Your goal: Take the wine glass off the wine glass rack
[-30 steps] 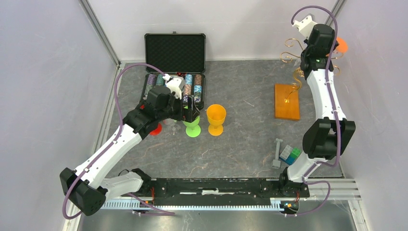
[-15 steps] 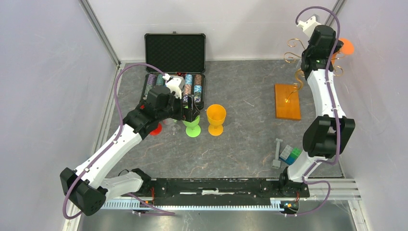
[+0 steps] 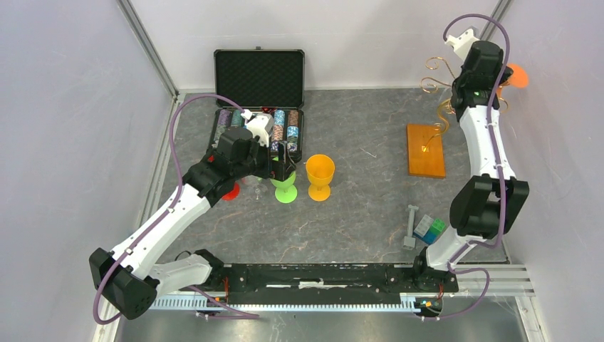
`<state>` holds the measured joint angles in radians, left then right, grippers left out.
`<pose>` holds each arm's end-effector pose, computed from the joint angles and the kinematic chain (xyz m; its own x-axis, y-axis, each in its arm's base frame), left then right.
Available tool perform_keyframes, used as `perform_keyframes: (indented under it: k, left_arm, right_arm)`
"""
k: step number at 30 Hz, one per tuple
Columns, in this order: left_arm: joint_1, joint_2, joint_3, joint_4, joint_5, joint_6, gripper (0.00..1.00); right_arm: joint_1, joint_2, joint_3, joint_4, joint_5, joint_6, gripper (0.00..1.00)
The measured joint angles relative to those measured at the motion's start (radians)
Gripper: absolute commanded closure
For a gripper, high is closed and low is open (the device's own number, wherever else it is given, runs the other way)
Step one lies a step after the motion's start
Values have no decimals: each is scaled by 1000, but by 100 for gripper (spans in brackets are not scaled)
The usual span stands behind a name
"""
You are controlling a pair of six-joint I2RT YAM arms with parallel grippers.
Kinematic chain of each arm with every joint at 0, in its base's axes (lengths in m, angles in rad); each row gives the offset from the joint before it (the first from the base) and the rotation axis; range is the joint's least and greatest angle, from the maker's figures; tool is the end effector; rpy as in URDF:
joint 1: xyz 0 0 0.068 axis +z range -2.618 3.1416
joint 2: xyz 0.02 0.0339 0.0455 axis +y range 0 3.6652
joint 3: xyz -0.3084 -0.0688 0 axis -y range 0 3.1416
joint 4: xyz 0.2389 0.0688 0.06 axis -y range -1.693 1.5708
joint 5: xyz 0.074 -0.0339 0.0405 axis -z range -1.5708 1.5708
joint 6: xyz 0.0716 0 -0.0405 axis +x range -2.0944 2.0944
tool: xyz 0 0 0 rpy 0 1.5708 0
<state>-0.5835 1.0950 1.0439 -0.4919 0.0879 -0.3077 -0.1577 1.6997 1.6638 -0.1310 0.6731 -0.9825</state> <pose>0.2008 -0.1401 0.3603 -0.5962 0.0321 -0.8022 0.4522 0.8390 -0.3025 0.4164 -0.1114 0.4491 -0.6983 -0.5476 -0.4611 0.2686 0.3966 -0.8778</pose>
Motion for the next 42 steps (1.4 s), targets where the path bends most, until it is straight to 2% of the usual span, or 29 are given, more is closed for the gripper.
perform_keyframes:
  k: [10, 24, 34, 42]
  left_arm:
    - [0, 0, -4, 1, 0, 0, 0]
    - [0, 0, -4, 1, 0, 0, 0]
    - [4, 1, -4, 1, -1, 0, 0]
    - [11, 10, -4, 1, 0, 0, 0]
  right_arm:
    - [1, -72, -1, -73, -63, 37, 100]
    - [61, -36, 21, -93, -92, 35, 100]
    - [90, 55, 66, 3, -45, 0, 100]
    - [92, 70, 66, 140, 34, -93, 100]
